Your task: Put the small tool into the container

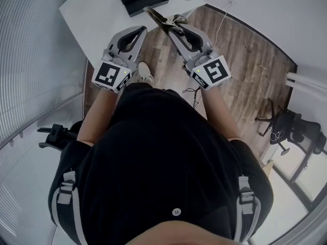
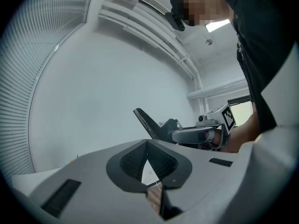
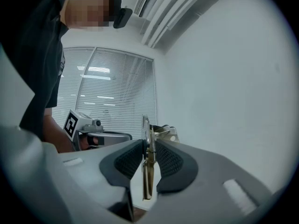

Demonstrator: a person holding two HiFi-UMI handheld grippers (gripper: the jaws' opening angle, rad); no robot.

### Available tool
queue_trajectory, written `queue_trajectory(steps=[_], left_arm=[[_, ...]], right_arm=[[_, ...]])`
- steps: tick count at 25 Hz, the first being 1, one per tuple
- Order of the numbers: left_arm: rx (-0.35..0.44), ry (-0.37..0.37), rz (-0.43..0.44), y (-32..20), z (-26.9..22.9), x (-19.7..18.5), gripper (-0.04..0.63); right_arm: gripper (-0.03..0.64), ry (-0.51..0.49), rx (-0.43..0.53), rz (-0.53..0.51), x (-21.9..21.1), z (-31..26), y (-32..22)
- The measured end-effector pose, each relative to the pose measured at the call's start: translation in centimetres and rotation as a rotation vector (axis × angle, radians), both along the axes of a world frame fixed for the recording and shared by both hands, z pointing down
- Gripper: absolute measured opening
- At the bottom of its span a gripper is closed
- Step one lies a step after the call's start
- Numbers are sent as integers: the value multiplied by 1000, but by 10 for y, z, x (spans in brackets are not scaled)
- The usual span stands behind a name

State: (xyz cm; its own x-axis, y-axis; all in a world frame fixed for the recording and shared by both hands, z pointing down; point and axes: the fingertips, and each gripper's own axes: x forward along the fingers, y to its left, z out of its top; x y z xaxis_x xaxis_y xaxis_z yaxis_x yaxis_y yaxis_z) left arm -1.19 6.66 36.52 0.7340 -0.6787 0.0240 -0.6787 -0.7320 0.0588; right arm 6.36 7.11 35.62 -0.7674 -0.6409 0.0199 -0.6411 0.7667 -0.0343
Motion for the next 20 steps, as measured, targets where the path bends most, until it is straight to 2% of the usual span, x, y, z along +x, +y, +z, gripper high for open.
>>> queue_trajectory(steps=[8,20], left_arm=[[-18,31,-29,-46,8,-29,9],[-27,28,-31,-85,20,-63,9]], right_arm=[[98,37,-14,-19,-28,4,-46],[98,59,-28,-28,-62,17,-87]])
